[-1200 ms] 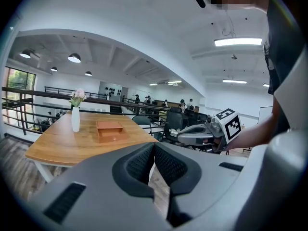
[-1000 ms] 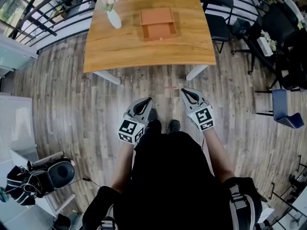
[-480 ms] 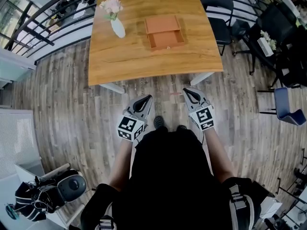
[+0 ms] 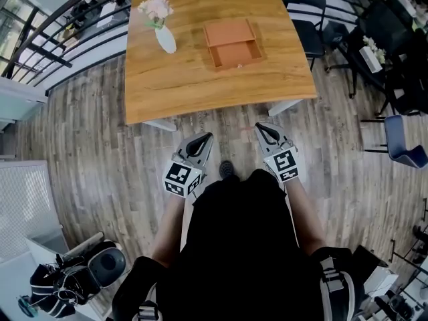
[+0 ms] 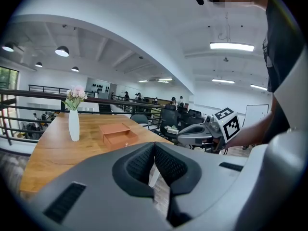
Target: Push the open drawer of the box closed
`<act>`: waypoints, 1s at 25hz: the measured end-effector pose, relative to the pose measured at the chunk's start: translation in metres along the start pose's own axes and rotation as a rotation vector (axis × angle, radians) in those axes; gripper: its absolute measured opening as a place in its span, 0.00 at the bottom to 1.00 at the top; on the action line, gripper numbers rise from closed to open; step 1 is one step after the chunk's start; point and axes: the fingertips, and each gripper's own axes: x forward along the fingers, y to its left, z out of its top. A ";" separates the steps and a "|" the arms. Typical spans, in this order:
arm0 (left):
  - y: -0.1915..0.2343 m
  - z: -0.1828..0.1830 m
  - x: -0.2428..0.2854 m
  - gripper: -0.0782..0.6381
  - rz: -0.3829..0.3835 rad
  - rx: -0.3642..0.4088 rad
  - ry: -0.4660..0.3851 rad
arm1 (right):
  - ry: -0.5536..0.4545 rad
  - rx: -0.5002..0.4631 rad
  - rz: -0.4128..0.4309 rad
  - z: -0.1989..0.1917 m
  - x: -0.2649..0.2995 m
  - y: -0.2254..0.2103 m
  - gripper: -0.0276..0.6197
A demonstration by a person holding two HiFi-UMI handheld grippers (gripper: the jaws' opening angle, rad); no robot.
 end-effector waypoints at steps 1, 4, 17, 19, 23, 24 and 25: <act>0.004 0.000 -0.001 0.14 -0.001 -0.001 0.002 | 0.004 0.000 -0.002 0.001 0.003 0.001 0.07; 0.012 0.000 -0.004 0.14 -0.004 -0.001 0.004 | 0.000 0.002 -0.002 0.006 0.010 0.005 0.07; 0.027 0.005 0.019 0.14 -0.036 0.001 0.025 | 0.015 0.030 -0.022 0.001 0.026 -0.016 0.07; 0.031 0.008 0.029 0.14 -0.035 0.001 0.026 | 0.023 0.033 -0.020 -0.002 0.032 -0.026 0.07; 0.045 0.019 0.050 0.14 -0.019 -0.006 0.023 | 0.023 0.028 -0.011 -0.001 0.050 -0.049 0.07; 0.048 0.023 0.055 0.14 -0.017 -0.008 0.022 | 0.020 0.028 -0.009 0.002 0.054 -0.055 0.07; 0.052 0.026 0.060 0.14 -0.014 -0.007 0.024 | 0.022 0.025 -0.008 0.003 0.059 -0.061 0.07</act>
